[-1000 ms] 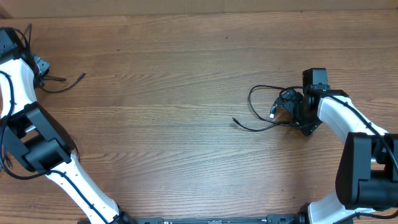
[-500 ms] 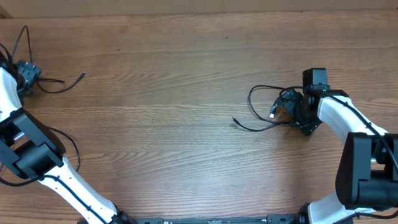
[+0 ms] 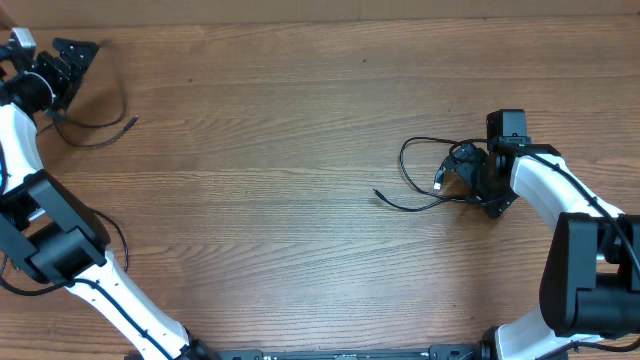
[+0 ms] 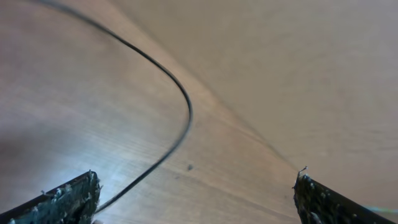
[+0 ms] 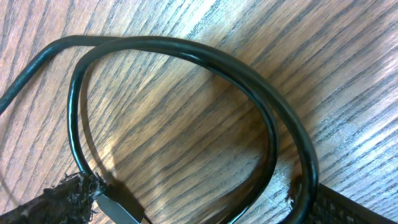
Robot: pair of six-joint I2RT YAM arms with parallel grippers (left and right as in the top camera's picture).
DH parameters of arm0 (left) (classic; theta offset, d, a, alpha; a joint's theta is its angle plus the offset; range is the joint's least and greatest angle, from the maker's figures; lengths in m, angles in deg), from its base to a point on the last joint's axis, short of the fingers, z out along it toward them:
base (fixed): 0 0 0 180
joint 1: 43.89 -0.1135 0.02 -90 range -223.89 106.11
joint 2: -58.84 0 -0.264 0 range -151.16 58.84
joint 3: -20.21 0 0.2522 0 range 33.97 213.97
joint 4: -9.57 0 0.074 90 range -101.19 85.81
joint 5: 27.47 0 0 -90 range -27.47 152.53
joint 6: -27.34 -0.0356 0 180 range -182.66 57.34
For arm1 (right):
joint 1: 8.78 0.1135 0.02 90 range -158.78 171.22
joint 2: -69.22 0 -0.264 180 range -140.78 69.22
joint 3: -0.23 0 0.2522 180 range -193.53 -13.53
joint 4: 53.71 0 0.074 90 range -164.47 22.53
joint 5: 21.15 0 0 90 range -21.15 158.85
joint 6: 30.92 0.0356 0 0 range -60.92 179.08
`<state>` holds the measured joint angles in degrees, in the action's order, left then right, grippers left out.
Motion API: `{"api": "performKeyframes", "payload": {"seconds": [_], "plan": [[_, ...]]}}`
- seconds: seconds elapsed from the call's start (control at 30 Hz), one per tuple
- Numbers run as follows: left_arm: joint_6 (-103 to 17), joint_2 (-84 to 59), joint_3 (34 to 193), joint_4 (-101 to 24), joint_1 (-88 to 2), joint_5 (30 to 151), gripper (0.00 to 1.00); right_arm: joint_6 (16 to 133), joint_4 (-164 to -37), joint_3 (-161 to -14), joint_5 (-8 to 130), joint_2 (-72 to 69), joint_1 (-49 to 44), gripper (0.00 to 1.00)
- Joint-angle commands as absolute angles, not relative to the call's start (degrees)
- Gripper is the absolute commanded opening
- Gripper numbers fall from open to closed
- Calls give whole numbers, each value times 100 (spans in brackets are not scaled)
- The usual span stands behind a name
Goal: Untangle cables
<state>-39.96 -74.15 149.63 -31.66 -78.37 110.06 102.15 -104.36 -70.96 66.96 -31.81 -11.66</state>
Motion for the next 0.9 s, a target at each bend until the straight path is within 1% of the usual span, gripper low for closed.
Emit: {"api": "performKeyframes", "payload": {"seconds": [0.0,0.1,0.2,0.3,0.4,0.47,0.6,0.87], "plan": [[-4036,-7126,15046,-3505,-7830,10197,100,10254,-10484,-6908,6571,-3356,-1163,100],[-4040,-6967,15046,-3754,-7821,9535,100,10254,-10484,-6908,6571,-3356,-1163,100],[-4171,-6798,15046,-3878,-7780,9410,100,10254,-10484,-6908,6571,-3356,-1163,100],[-4195,-6658,15046,-3937,-7690,9655,100,10254,-10484,-6908,6571,-3356,-1163,100],[-4370,-6599,15046,-3942,-7498,10317,100,10254,-10484,-6908,6573,-3356,-1163,100],[-4479,-6597,15046,-3992,-7301,10626,100,10254,-10484,-6908,6571,-3356,-1163,100],[-4650,-6597,15046,-4267,-6763,10669,100,10254,-10484,-6908,6573,-3356,-1163,100],[-4772,-6597,15043,-4595,-5496,10186,100,10254,-10484,-6908,6573,-3356,-1163,100]]}}
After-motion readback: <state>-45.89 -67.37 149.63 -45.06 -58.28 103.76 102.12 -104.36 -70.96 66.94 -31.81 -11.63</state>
